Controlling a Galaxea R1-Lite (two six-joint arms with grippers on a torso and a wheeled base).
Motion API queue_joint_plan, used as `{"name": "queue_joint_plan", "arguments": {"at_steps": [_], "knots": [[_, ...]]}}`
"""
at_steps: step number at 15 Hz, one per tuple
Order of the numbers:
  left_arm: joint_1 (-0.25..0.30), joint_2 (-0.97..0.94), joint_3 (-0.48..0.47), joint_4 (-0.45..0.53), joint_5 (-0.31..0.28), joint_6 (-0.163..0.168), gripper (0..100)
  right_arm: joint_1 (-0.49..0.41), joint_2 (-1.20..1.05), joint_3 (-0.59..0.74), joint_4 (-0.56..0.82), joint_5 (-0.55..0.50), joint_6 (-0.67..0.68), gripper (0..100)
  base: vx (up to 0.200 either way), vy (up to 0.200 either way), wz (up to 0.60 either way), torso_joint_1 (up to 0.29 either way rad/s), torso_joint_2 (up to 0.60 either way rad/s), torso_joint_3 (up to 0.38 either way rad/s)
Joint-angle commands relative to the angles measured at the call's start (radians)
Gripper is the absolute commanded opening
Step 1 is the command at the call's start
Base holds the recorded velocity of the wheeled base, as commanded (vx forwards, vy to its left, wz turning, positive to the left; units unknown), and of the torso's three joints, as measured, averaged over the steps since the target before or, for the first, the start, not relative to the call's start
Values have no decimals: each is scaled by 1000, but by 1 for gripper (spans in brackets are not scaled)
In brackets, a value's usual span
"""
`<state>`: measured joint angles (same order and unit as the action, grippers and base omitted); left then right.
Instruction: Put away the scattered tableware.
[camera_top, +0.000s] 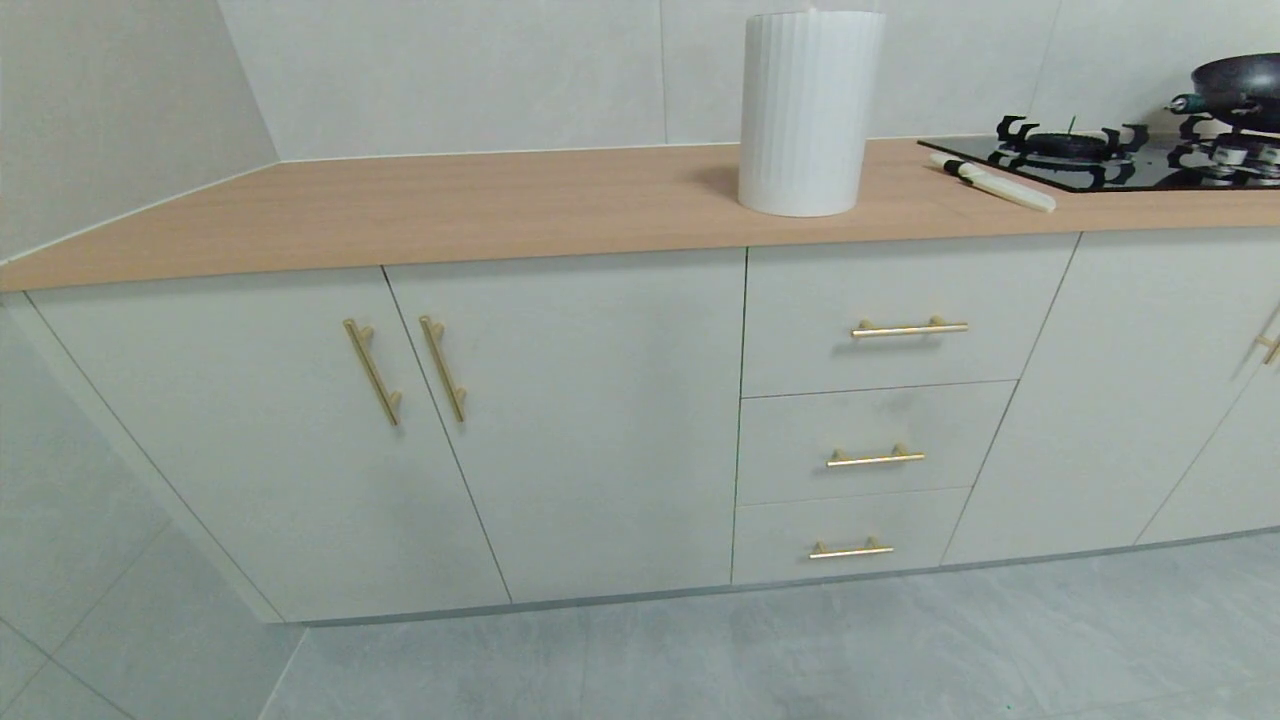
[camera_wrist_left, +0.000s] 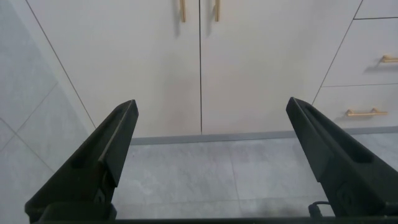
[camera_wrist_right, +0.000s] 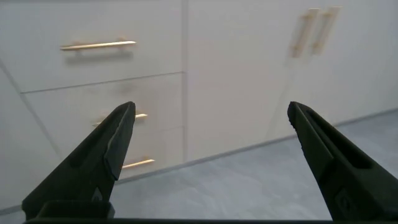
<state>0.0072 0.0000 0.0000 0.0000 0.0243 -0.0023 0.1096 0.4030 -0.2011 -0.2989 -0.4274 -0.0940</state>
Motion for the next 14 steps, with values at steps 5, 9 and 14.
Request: {"name": "queue_joint_plan", "arguments": {"at_steps": [5,9,14], "knots": [[0,0,0,0,0,-1,100,-110,-403,149,135,68,-30,100,0,0,0,0,0,0],[0,0,0,0,0,-1,100,-110,-403,201,233,276,43,100,0,0,0,0,0,0],[0,0,0,0,0,8,100,-110,-401,201,247,352,96,100,0,0,0,0,0,0]]}}
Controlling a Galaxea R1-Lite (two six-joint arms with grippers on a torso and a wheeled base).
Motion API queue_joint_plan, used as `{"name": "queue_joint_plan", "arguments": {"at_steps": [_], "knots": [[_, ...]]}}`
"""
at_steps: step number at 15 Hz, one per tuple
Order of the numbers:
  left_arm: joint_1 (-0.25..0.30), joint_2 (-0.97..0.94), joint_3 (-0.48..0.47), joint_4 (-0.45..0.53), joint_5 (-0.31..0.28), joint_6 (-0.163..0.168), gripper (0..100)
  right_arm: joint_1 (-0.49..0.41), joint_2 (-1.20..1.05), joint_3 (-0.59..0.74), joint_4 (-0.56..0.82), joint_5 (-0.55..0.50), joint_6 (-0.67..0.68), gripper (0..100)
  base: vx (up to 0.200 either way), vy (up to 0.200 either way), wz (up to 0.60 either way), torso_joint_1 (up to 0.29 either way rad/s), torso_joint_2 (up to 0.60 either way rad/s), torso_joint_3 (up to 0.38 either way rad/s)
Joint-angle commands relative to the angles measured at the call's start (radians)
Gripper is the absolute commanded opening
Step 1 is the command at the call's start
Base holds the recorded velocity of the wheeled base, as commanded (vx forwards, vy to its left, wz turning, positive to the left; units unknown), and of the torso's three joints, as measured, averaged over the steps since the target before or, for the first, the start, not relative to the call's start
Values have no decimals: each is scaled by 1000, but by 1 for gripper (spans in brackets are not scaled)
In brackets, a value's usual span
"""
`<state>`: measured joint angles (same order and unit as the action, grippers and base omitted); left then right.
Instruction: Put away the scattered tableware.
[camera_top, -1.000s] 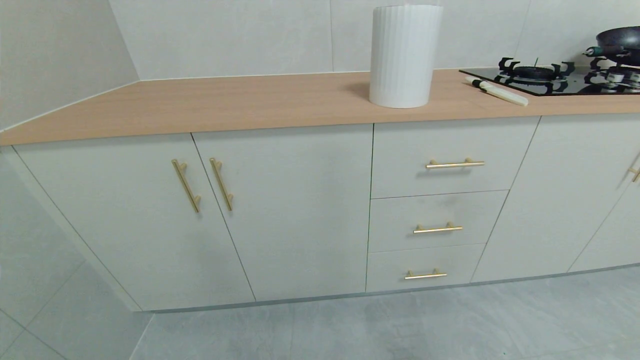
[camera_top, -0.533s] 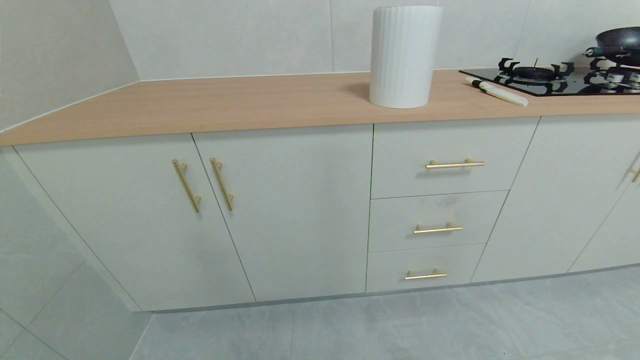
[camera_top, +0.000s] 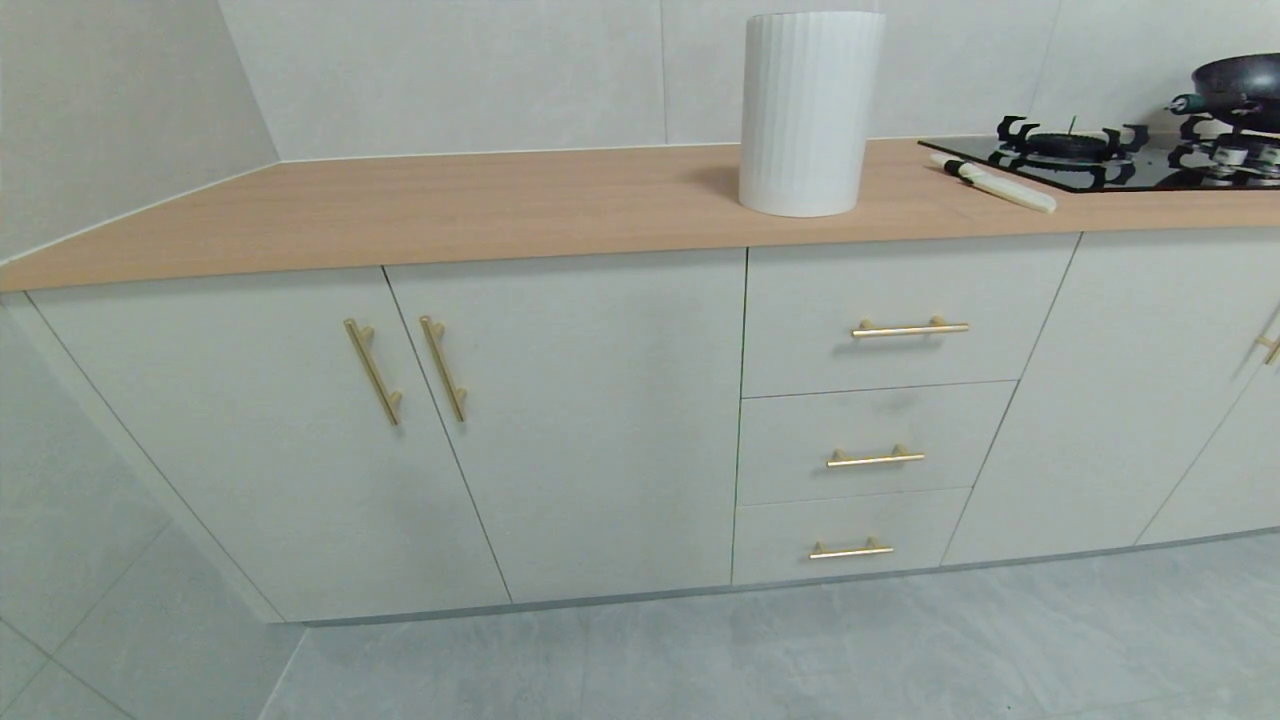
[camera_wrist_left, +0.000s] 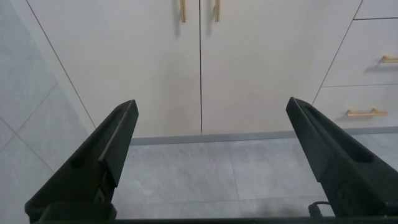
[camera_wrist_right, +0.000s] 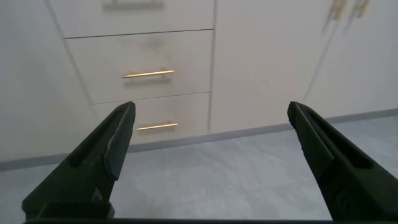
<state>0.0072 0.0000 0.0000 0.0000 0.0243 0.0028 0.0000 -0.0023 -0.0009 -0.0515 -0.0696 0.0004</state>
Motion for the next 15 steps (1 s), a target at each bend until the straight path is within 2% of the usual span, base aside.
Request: {"name": "queue_joint_plan", "arguments": {"at_steps": [1,2,9,15], "knots": [[0,0,0,0,0,-4,100,0,2,1,12,48,13,100,0,0,0,0,0,0],[0,0,0,0,0,-6,100,0,2,-2,68,76,12,100,0,0,0,0,0,0],[0,0,0,0,0,3,100,0,2,1,51,76,9,100,0,0,0,0,0,0],[0,0,0,-2,0,-1,100,0,2,1,51,76,9,100,200,0,0,-2,2,0]]}}
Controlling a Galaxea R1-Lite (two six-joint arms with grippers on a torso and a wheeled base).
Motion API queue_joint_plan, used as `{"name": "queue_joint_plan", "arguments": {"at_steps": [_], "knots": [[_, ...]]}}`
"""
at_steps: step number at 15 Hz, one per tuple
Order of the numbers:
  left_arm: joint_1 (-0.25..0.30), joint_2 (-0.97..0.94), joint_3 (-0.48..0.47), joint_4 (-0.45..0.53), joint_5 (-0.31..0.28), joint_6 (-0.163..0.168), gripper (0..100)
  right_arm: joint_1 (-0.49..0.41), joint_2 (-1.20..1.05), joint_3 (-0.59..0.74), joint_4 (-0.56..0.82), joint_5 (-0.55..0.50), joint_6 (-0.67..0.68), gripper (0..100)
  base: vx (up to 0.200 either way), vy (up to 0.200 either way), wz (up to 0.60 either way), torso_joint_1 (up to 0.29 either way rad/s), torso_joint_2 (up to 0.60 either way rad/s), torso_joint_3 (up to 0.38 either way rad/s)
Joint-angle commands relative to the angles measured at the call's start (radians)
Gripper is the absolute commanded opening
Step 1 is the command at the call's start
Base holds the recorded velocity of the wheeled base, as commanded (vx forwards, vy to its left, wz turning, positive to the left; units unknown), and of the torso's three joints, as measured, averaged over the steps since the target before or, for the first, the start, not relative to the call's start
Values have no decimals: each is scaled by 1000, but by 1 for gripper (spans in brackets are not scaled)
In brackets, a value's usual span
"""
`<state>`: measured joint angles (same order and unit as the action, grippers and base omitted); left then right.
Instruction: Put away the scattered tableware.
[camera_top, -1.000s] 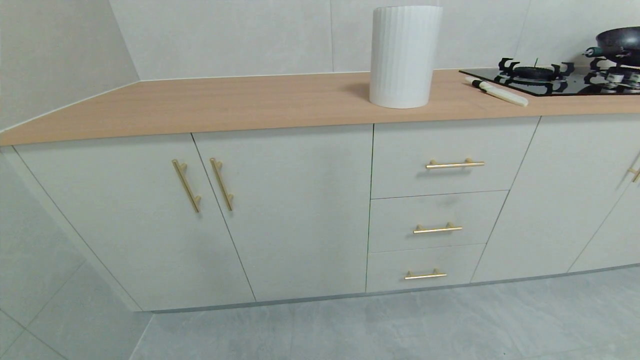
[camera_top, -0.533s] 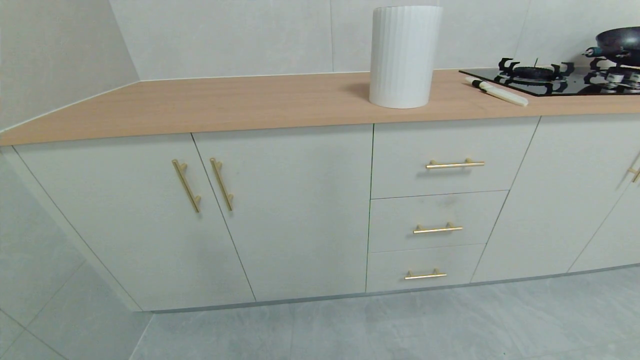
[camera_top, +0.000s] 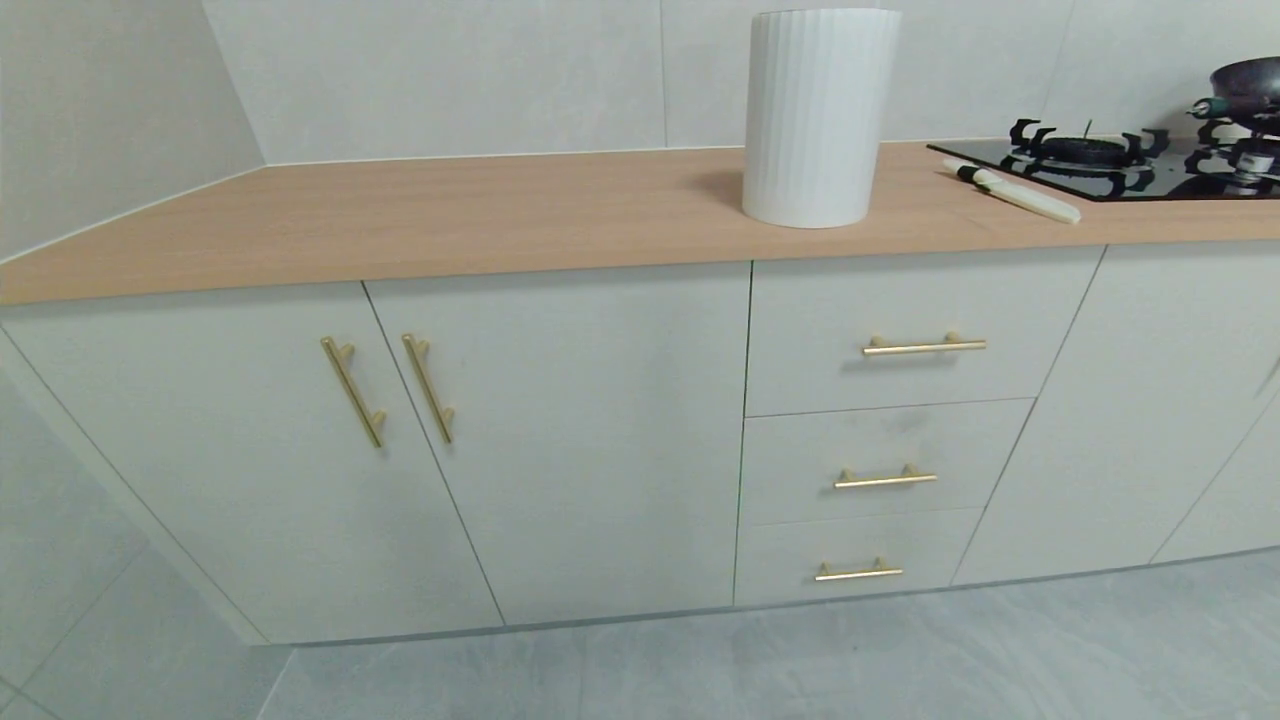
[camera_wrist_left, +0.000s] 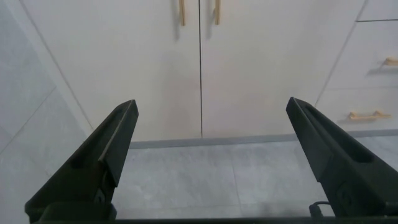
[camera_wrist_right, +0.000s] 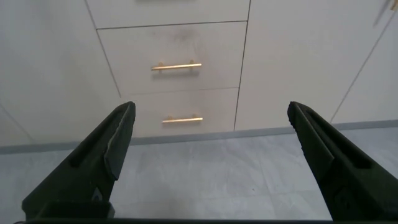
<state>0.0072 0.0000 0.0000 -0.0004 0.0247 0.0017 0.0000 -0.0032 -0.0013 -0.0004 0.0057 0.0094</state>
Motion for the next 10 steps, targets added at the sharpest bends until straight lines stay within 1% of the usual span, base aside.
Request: {"name": "queue_joint_plan", "arguments": {"at_steps": [1,10], "knots": [[0,0,0,-1,0,0,100,0,3,0,0,2,0,100,200,0,0,2,-2,2],[0,0,0,-1,0,-2,100,0,3,0,0,0,0,100,200,0,0,2,2,0]]}}
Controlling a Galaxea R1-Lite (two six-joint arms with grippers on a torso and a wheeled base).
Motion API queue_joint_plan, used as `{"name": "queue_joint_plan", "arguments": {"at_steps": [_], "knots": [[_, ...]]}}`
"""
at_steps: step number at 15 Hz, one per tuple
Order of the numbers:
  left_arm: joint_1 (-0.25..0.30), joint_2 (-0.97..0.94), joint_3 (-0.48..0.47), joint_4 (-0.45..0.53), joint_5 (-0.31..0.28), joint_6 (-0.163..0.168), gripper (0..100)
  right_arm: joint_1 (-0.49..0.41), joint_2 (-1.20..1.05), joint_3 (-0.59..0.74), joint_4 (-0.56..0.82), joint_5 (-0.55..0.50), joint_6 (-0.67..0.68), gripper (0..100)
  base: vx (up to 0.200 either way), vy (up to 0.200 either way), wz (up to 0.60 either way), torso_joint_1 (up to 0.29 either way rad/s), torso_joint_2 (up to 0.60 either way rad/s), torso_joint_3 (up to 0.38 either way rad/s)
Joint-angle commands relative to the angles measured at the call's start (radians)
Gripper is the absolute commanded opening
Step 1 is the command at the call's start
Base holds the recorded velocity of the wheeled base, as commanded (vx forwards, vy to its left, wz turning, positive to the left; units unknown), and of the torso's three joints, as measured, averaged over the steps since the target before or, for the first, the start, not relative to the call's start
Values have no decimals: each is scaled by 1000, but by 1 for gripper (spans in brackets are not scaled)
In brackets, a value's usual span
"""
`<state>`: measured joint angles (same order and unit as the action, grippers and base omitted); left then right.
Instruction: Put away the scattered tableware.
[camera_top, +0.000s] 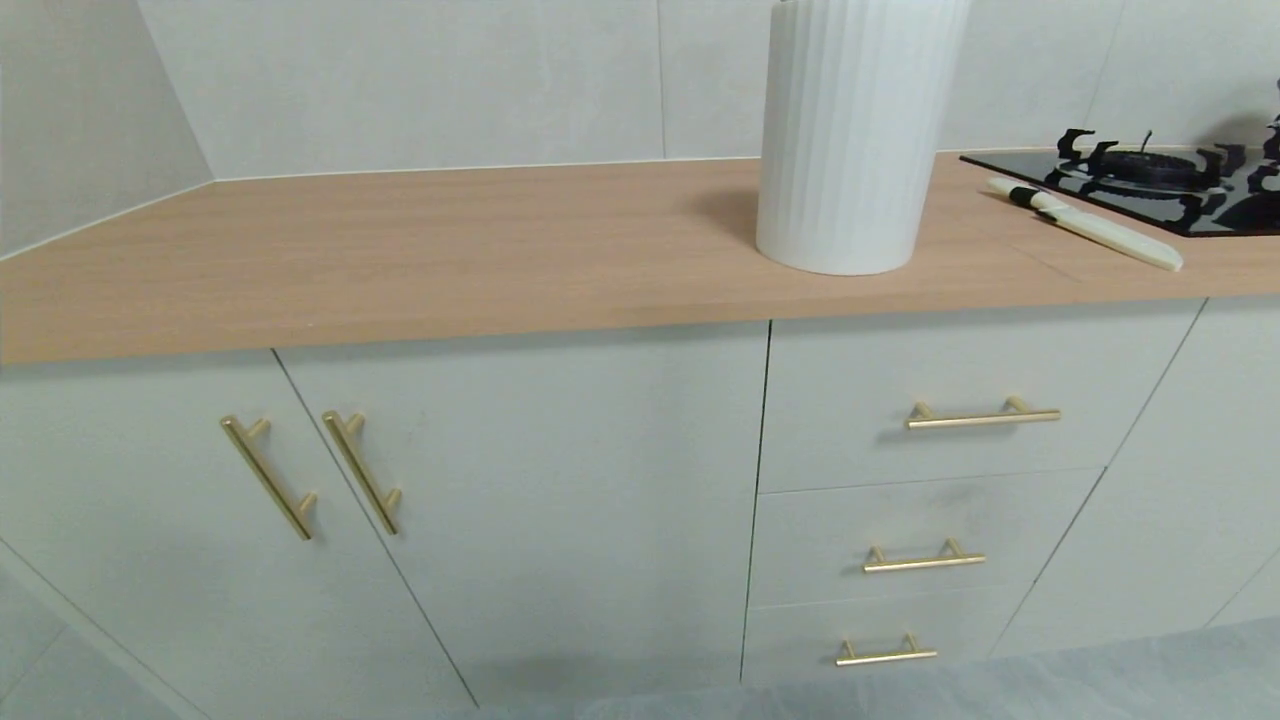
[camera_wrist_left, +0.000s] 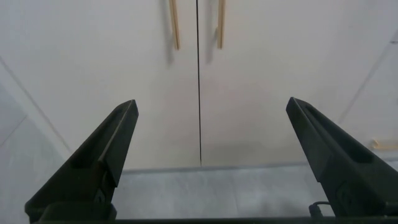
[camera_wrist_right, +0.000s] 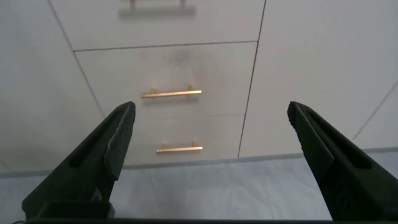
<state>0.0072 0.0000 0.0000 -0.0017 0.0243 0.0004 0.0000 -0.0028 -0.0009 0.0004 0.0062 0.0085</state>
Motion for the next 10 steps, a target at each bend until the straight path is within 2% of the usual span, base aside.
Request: {"name": "queue_joint_plan", "arguments": {"at_steps": [1,6,9,10], "knots": [[0,0,0,2,0,0,100,0,3,1,0,0,1,100,200,0,0,7,2,-2],[0,0,0,0,0,0,100,0,3,1,1,0,-2,100,0,0,0,0,0,0],[0,0,0,0,0,-2,100,0,3,1,1,0,-1,100,0,0,600,1,4,5],[0,0,0,0,0,-2,100,0,3,1,1,0,-1,100,0,0,0,0,0,0]]}}
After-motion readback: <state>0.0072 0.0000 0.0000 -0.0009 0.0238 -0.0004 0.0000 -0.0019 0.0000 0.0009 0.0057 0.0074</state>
